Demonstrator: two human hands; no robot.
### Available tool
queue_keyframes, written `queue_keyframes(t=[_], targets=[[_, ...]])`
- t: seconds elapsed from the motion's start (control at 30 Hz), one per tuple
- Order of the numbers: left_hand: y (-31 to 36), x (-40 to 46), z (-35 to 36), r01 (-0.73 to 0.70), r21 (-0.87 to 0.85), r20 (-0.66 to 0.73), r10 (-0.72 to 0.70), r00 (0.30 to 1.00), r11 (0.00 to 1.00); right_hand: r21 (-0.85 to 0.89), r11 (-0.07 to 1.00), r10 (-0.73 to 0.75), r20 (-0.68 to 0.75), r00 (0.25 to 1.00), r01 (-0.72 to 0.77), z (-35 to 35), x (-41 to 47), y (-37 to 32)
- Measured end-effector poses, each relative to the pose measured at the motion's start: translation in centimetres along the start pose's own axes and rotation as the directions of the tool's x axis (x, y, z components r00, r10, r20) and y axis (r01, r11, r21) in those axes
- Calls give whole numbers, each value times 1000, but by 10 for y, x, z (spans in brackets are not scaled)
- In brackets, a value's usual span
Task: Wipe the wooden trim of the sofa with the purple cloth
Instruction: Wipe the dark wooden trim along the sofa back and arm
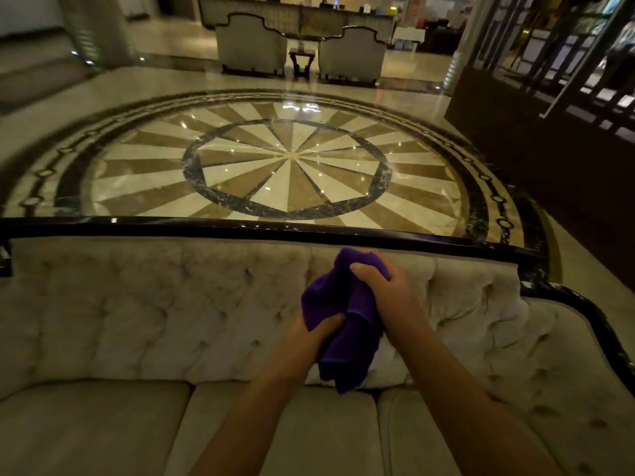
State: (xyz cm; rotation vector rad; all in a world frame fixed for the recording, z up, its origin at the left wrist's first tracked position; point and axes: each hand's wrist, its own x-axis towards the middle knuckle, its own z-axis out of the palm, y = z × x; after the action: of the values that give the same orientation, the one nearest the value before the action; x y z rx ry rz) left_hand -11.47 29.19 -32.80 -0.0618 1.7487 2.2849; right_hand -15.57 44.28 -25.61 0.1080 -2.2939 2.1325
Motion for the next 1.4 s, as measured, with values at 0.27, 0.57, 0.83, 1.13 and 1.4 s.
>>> queue_keyframes(t=[0.27, 0.57, 0.83, 1.13, 1.4], targets=[[-3, -90, 3, 72, -284, -189, -130, 973, 956, -225, 953, -132, 301, 944, 205, 17, -98, 17], [-13, -151, 71, 38, -270, -267, -113, 957, 962, 63, 993, -114, 205, 972, 103, -41, -187, 11], [-12, -186, 125, -45, -248, -163, 5, 987, 968, 214, 910, 362, 10, 932, -356, -104, -240, 34], [-49, -213, 140, -63, 36, -99, 66, 993, 997, 508, 820, 320, -27, 947, -262, -107, -318, 44], [-82, -235, 154, -3, 81, -63, 8, 998, 997, 493, 856, 350, -330, 877, -156, -111, -373, 56]])
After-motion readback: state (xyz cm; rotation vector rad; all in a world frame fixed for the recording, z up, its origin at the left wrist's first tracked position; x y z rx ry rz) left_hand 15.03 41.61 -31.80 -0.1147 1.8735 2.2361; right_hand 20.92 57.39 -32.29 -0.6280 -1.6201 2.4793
